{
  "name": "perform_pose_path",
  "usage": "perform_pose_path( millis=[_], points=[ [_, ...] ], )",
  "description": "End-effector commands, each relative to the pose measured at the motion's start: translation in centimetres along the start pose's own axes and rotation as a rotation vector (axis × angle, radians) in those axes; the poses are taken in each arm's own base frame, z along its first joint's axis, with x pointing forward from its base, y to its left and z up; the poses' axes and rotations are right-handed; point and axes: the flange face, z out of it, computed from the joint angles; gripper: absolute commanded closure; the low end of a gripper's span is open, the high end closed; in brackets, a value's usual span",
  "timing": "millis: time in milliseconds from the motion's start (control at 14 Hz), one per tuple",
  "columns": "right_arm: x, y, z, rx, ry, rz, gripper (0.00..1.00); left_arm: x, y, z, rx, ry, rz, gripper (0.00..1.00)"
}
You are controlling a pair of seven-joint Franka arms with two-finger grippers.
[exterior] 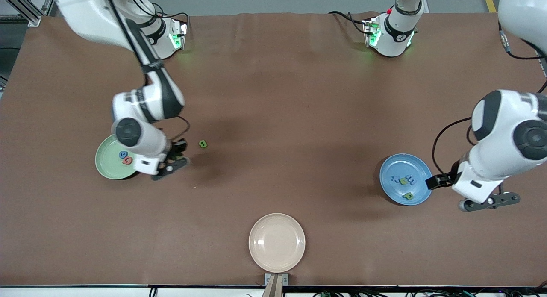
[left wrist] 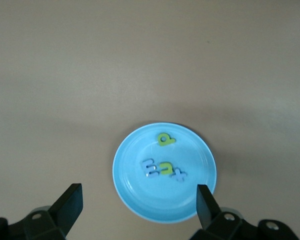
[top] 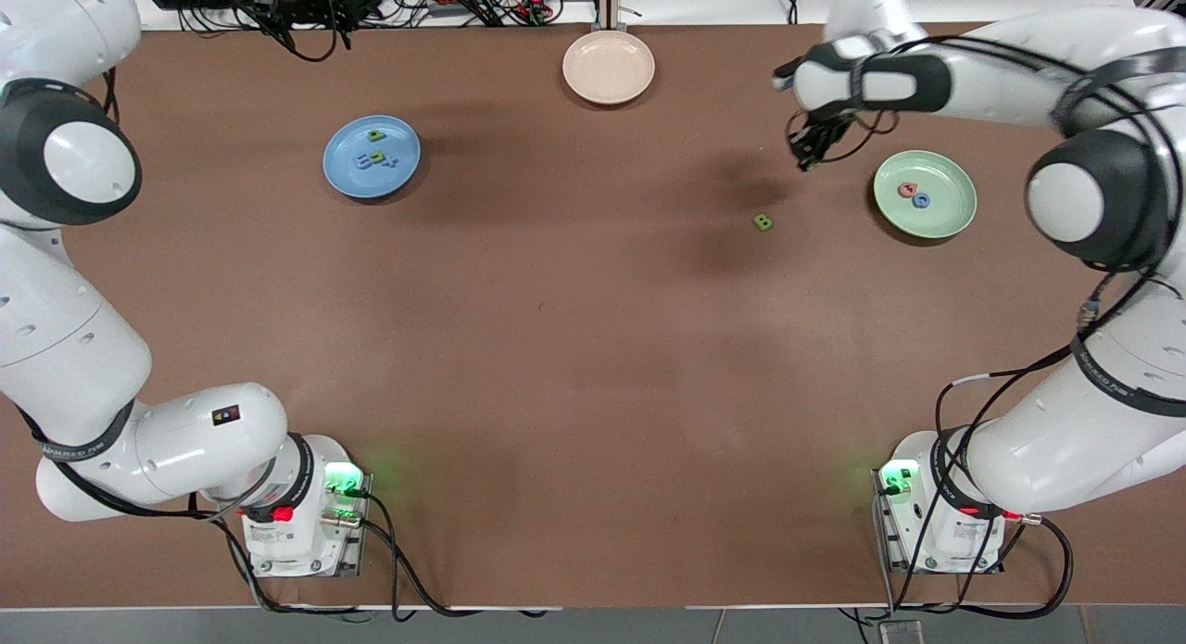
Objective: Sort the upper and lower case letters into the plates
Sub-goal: 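Carry the green N to the green plate while the left gripper withdraws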
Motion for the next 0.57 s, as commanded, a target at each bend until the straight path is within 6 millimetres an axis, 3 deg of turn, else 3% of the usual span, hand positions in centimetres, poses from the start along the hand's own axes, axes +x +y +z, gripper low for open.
perform_pose_path(
  millis=[0,143,215,501],
  points=[
    [-5.0,6.0,-1.3,0.026,0.011,-0.015,0.81,-0.4,-3.4,-3.8,-0.038,0.016,0.050,0.00],
    [-7.8,10.8,-0.7,0.039,0.013,-0.020,0.81,-0.8,-5.2,-6.4,-0.045,0.033,0.076,0.00],
    [-8.7,12.2,-0.2,0.044,0.013,0.001,0.81,-1.1,-5.3,-7.1,-0.049,0.033,0.072,0.00],
    [-12.0,14.8,4.0,-0.001,0.096,0.075,0.81,-1.9,-5.6,-10.2,-0.030,-0.003,0.069,0.00]
  ],
)
